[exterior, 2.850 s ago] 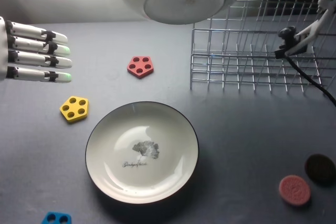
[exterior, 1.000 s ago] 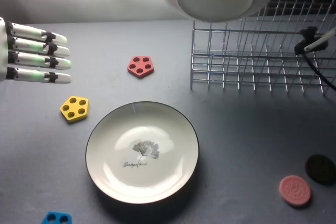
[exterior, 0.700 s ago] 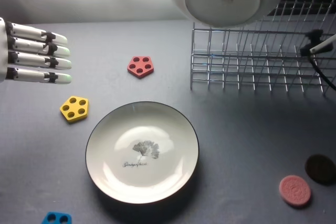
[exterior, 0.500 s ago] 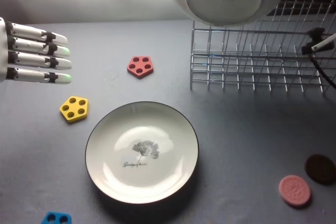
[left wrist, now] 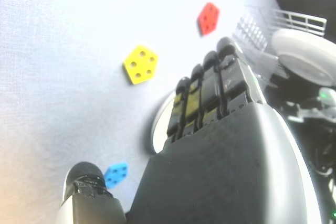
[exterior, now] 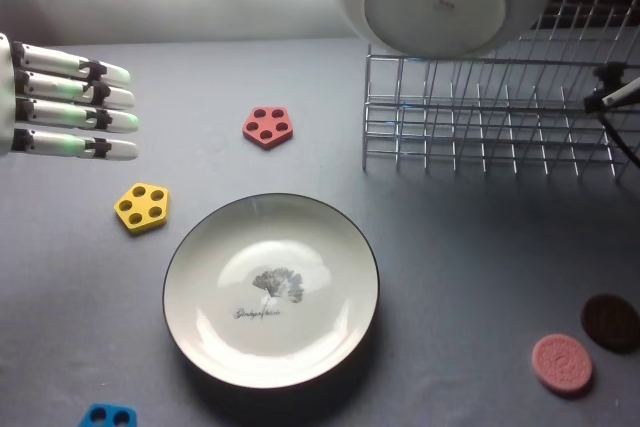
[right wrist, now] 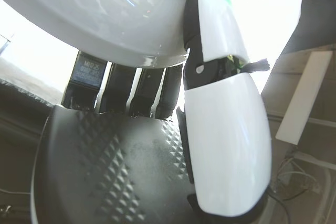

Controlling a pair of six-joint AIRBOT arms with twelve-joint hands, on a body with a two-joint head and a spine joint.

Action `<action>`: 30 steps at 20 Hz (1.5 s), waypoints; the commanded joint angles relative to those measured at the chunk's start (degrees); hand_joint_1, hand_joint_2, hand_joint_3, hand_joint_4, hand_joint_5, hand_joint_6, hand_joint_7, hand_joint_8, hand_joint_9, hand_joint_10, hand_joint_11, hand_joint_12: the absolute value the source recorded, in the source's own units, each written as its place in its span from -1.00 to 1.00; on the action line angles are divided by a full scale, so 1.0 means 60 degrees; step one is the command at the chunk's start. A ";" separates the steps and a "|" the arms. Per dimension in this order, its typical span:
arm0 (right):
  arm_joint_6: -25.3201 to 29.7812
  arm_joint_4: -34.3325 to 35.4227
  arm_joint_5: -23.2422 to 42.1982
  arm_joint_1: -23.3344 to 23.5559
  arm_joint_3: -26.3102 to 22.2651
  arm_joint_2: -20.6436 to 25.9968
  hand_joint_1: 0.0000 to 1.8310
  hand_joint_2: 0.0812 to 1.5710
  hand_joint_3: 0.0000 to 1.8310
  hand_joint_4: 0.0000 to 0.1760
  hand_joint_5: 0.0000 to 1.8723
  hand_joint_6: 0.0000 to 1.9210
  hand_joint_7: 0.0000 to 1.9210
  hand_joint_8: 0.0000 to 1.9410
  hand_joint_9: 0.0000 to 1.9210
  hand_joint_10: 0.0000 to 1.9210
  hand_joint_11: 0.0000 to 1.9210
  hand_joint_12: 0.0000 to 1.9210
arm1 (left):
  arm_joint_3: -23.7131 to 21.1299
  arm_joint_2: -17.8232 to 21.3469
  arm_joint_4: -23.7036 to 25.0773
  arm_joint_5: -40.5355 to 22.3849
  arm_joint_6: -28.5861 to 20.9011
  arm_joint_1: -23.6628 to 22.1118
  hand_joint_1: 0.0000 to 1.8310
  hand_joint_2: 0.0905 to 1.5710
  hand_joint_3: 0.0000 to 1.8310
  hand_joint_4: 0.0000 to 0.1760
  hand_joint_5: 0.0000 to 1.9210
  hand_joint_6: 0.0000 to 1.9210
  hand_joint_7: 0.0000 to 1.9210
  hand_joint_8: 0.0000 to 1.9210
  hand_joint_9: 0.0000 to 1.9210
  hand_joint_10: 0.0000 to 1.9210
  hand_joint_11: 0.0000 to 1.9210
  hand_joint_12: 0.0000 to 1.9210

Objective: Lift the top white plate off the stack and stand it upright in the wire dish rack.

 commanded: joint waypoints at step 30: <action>0.2087 -0.1488 0.2515 -0.0796 0.1069 0.0183 0.63 0.34 -1.00 -1.00 -0.04 0.12 0.11 -0.31 0.04 -0.11 -0.04 0.49 | 0.0010 0.0022 -0.0678 -0.0416 0.0014 -0.0216 -0.92 0.05 -1.00 -1.00 -0.96 -0.99 -0.95 -1.00 -0.94 -0.99 -0.92 -0.94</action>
